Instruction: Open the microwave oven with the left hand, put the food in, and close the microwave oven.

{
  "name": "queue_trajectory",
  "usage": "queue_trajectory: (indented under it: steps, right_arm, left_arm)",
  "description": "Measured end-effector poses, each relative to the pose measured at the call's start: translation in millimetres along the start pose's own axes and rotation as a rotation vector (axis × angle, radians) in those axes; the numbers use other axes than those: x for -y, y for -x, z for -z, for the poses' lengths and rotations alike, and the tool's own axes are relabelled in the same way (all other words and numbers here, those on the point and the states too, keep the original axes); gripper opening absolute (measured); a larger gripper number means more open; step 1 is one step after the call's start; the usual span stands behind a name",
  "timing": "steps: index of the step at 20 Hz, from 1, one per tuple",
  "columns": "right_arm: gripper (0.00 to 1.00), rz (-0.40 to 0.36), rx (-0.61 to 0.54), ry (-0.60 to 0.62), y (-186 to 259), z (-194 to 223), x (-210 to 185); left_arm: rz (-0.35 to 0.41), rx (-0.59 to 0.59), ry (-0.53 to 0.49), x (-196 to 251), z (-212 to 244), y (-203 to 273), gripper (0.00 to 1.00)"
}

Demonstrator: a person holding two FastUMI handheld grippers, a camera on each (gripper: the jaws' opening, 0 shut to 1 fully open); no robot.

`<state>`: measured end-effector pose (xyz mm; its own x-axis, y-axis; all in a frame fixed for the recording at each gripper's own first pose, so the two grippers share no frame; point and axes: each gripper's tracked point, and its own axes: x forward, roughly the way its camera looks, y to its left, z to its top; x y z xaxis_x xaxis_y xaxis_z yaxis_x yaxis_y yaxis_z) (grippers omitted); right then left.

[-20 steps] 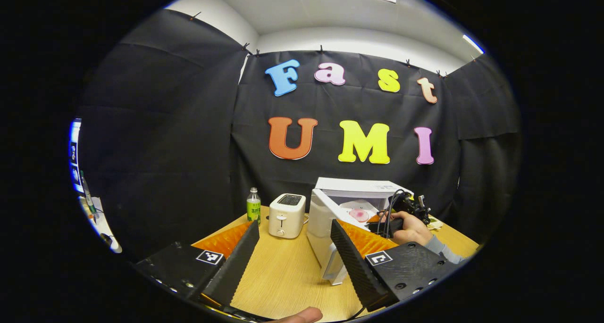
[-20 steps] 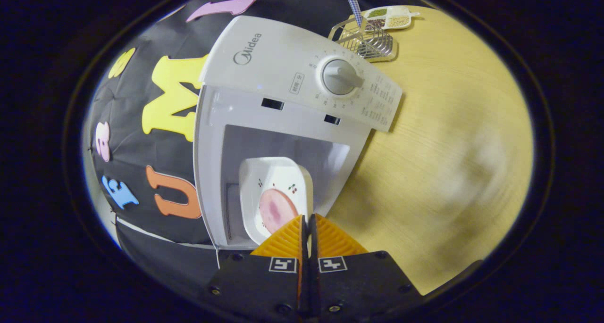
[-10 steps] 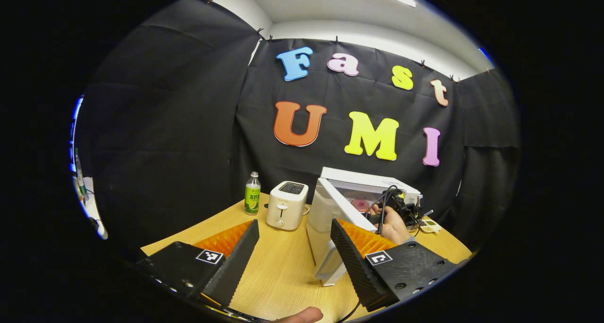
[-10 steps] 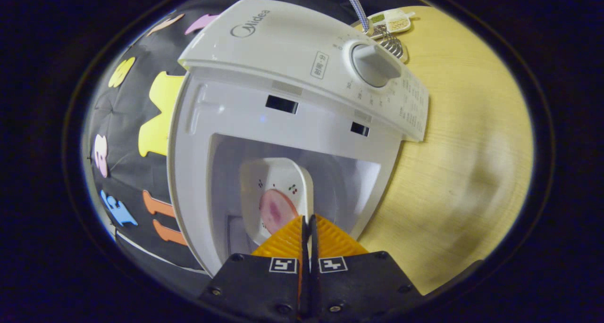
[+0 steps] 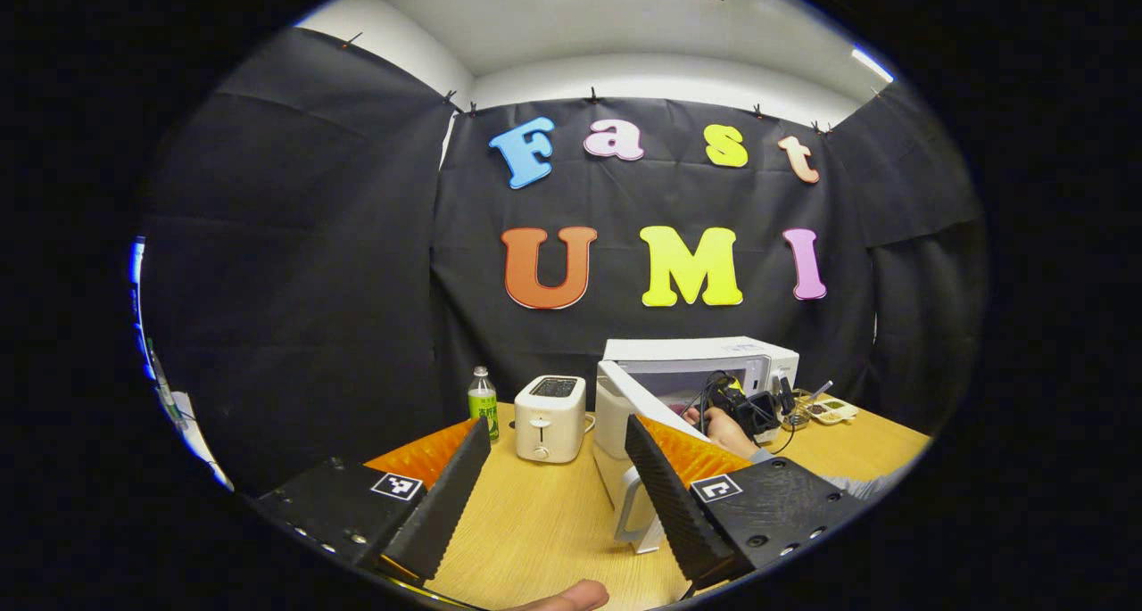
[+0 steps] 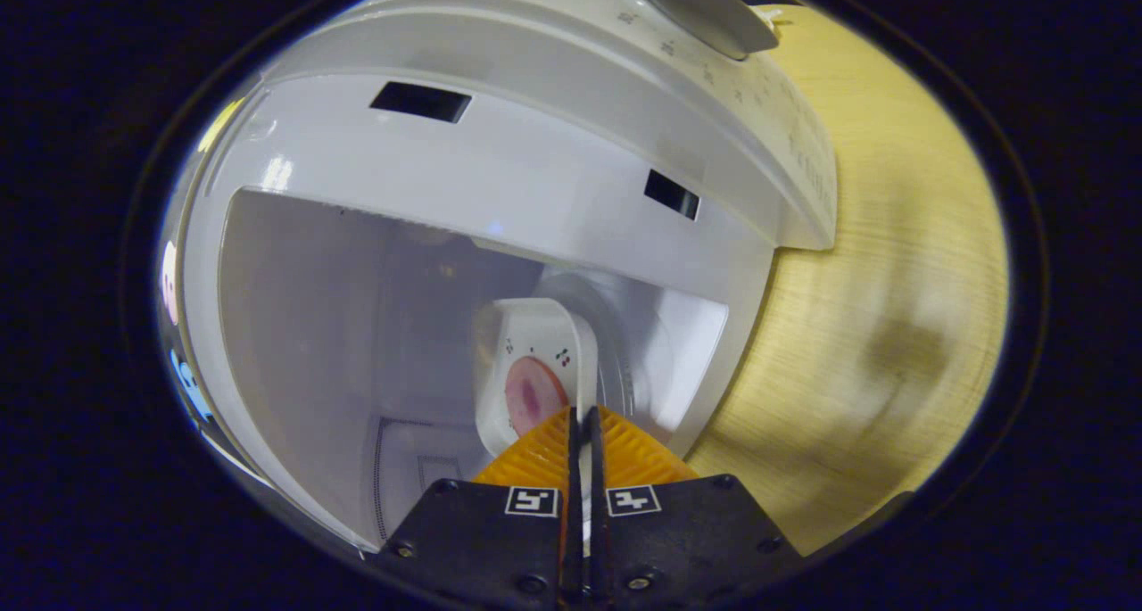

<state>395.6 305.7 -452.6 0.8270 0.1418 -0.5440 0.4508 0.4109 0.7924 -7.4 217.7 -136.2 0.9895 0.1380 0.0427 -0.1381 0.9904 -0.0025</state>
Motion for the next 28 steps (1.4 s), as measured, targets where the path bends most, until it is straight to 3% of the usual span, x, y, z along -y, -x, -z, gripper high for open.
queue_trajectory:
  steps: [8,11,13,14,24,28]
  right_arm:
    - [0.16,-0.043,0.044,0.07,-1,-5,-8]
    - [0.39,-0.109,0.036,0.117,4,-1,-19]
    - [0.84,-0.164,0.054,0.185,11,-2,-32]
    - [0.97,-0.13,0.077,0.244,11,-1,-27]
    - [0.99,-0.159,0.222,0.549,68,-32,-22]
    - [0.99,-0.25,0.194,0.626,112,-37,-36]
  left_arm:
    - [0.006,-0.01,0.04,-1,6,0,0.93]
    - [0.005,-0.011,0.044,-2,6,3,0.93]
    - [-0.002,-0.018,0.04,-5,9,4,0.93]
    - [-0.003,-0.021,0.04,-5,10,4,0.93]
    - [-0.03,-0.024,0.049,-14,11,24,0.93]
    - [-0.027,-0.054,0.05,-13,21,31,0.93]
